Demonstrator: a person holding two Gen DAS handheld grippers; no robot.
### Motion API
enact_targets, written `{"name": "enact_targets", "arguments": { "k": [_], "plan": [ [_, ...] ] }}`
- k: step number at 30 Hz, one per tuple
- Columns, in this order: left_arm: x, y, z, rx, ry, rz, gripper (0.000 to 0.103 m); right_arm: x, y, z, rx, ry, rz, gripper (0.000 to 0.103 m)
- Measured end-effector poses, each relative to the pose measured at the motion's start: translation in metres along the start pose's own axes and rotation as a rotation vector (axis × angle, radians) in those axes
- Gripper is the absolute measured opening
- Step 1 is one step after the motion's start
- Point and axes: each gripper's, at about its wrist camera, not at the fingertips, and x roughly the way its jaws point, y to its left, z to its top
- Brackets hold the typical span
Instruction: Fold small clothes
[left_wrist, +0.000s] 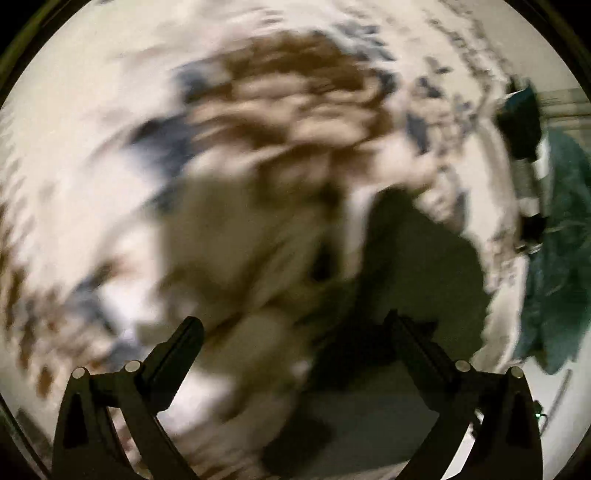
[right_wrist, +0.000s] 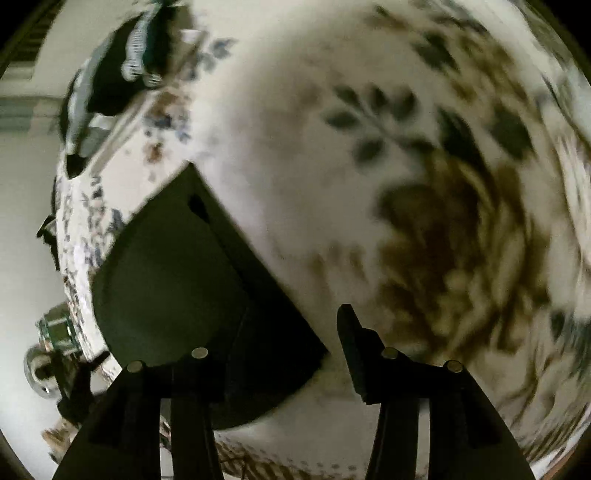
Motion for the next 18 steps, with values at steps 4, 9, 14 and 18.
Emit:
{"name": "enact_targets", "arguments": {
  "k": [4, 9, 14, 18],
  "plan": [
    [0.026, -0.042, 0.031, 0.071, -0.018, -0.081, 0.094, 0.009, 0.037, 0.044, -0.057, -0.013, 0.074, 0.051],
    [0.024, -0.063, 0.038, 0.111, -0.056, -0.082, 0.031, 0.052, 0.075, 0.104, -0.091, 0.033, 0.145, 0.067],
    [0.012, -0.042, 0.034, 0.116, -0.088, -0.098, 0.022, 0.093, 0.097, 0.126, -0.130, 0.107, 0.141, 0.047],
    [0.021, -0.044, 0.035, 0.101, -0.087, -0.100, 0.021, 0.079, 0.109, 0.123, -0.189, -0.002, 0.125, 0.007]
  ]
}}
